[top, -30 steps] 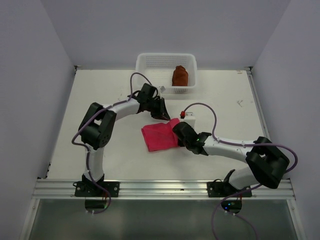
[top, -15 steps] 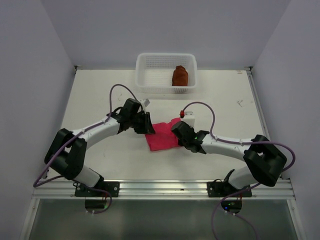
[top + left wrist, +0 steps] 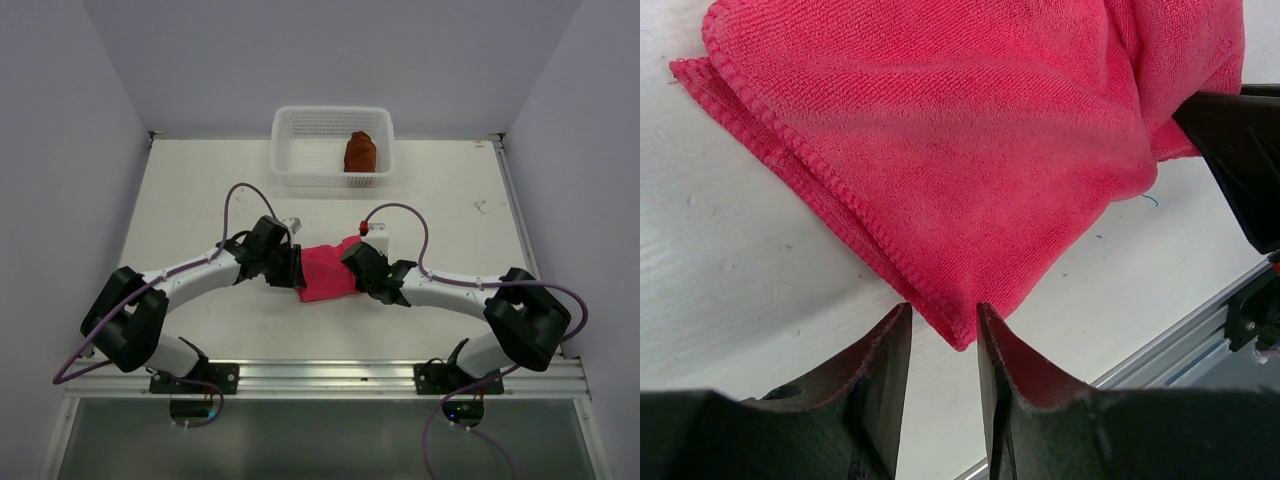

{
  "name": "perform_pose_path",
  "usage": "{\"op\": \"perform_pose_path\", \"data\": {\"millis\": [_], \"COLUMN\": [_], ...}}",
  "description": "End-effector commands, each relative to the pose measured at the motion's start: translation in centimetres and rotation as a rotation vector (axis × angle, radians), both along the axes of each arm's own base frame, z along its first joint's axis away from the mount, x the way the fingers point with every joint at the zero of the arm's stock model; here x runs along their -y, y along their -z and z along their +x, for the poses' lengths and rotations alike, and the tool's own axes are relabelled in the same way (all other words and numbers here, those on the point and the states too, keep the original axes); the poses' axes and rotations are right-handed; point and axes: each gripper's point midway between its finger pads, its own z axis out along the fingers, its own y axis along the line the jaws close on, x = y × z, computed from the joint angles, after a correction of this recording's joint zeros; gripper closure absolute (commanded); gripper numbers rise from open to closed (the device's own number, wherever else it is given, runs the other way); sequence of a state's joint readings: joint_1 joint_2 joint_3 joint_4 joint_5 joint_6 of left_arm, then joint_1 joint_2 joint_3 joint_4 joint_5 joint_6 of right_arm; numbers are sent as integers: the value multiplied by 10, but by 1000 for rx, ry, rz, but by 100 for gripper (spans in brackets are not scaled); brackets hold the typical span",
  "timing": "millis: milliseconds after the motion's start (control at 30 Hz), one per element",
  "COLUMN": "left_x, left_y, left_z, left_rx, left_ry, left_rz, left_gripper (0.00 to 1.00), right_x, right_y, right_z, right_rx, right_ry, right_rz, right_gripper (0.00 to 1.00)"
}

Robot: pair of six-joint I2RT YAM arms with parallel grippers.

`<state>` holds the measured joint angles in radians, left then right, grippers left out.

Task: Roll the towels
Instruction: Roll the towel

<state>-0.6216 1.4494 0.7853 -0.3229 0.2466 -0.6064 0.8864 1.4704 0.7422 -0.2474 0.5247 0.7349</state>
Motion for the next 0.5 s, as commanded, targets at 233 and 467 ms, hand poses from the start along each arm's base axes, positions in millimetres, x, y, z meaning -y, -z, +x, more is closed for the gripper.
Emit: {"op": "perform_pose_path", "data": {"millis": [233,467], "left_x": [7,8], "left_y": [-2,4], "left_z": [-5,-9], "left_rx": [15,1], "left_ry": [13,16], "left_rz": [-42,-39], "left_gripper": [64,67], "right_x": [0,1], "right_y": [4,4], "right_z": [-1,-2], "right_rx": [-15,-15], "right_ry": [20,21], "right_rz": [-6,-5], "right_gripper": [100,100]}}
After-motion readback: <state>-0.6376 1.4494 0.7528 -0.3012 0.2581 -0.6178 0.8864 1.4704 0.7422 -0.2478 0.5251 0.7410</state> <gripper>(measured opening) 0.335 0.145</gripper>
